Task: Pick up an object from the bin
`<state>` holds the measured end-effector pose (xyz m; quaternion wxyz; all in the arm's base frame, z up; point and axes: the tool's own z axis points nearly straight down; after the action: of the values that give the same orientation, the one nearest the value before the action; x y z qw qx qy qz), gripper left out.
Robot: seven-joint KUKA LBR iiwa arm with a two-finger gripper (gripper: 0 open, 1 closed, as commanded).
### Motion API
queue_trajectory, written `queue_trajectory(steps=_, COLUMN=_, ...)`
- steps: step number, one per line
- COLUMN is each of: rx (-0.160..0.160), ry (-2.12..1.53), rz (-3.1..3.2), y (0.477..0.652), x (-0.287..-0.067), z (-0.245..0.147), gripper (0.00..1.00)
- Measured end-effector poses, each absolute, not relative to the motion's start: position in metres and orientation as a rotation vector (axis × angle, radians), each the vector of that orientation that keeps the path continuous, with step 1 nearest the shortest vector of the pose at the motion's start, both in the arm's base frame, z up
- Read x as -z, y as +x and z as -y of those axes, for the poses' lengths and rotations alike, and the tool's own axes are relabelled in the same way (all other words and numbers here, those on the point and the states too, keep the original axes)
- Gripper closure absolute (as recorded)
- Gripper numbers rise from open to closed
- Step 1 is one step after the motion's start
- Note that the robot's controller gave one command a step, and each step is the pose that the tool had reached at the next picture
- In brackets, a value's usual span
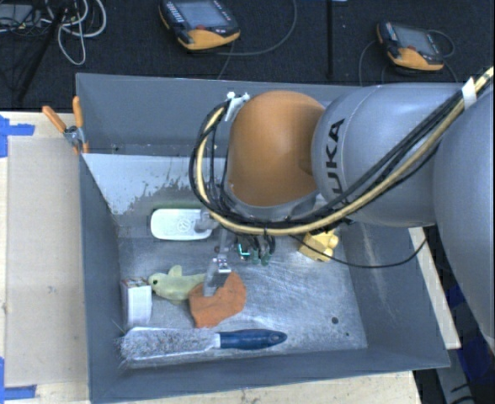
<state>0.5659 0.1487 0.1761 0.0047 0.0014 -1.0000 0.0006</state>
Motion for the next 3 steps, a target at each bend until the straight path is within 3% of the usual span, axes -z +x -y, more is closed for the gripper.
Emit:
queue_trajectory(steps=1, rx=0.0, ry=-0.001, rz=3.14, y=0.568, x=-0.181, z=-0.148, gripper=0.0)
queue_trajectory(steps=2, rx=0.002, ry=-0.282, rz=3.13, y=0.531, x=-0.082, z=-0.128, gripper=1.0)
queue_trajectory(steps=3, rx=0.003, ry=-0.282, rz=3.13, y=0.531, x=-0.082, z=-0.128, gripper=1.0)
